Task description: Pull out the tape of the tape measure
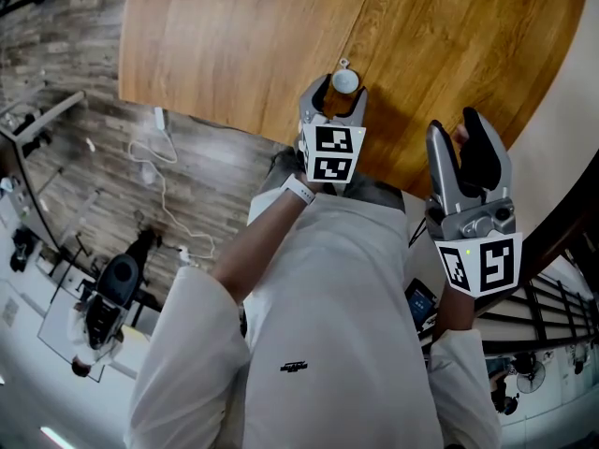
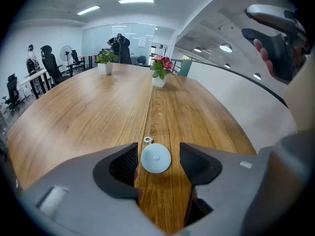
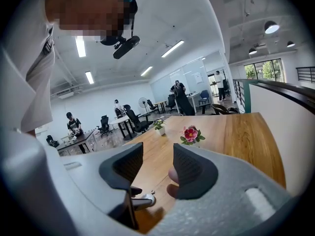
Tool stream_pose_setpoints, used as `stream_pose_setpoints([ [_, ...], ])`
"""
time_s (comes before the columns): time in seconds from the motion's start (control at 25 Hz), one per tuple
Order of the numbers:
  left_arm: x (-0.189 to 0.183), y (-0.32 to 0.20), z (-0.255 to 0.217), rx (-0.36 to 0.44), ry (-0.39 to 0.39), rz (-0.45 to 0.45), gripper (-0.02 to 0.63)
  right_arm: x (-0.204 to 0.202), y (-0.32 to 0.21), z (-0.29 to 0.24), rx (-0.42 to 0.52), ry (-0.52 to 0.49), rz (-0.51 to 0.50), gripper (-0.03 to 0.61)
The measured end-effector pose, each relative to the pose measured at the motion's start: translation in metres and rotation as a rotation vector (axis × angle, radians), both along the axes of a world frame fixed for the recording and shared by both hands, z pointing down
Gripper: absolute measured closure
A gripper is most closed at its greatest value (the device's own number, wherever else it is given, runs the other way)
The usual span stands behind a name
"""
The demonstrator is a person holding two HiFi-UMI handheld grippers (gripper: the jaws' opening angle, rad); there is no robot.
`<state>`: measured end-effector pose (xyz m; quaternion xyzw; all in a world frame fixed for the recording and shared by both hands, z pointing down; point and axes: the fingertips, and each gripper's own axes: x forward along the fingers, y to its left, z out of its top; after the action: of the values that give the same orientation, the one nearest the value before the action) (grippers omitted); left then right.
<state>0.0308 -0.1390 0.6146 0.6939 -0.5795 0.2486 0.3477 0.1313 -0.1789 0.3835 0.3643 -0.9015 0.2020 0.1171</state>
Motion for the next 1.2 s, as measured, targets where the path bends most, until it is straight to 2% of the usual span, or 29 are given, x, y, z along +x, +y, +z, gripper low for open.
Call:
stream_pose_setpoints([
  [0.16, 0.0, 0.0, 0.013, -0.017, -0.004, -0.007, 0.327, 0.004, -0.001, 0.007, -0.034, -0.024, 0.01, 0.391],
  [0.48, 0.002, 0.007, 0.028, -0.041, -0.03, -0.001, 0.304, 0.003, 0.008, 0.015, -0.04, -0.025, 0.01, 0.391],
  [0.8, -0.004, 0.007, 0.035, -0.034, -0.158, -0.015, 0.337, 0.002, 0.008, 0.02, -0.045, -0.029, 0.023, 0.391],
  [1.2, -0.006, -0.007, 0.027, -0.04, -0.134, -0.027, 0.371, 0.0, -0.004, 0.009, -0.042, -0.035, 0.044, 0.391],
])
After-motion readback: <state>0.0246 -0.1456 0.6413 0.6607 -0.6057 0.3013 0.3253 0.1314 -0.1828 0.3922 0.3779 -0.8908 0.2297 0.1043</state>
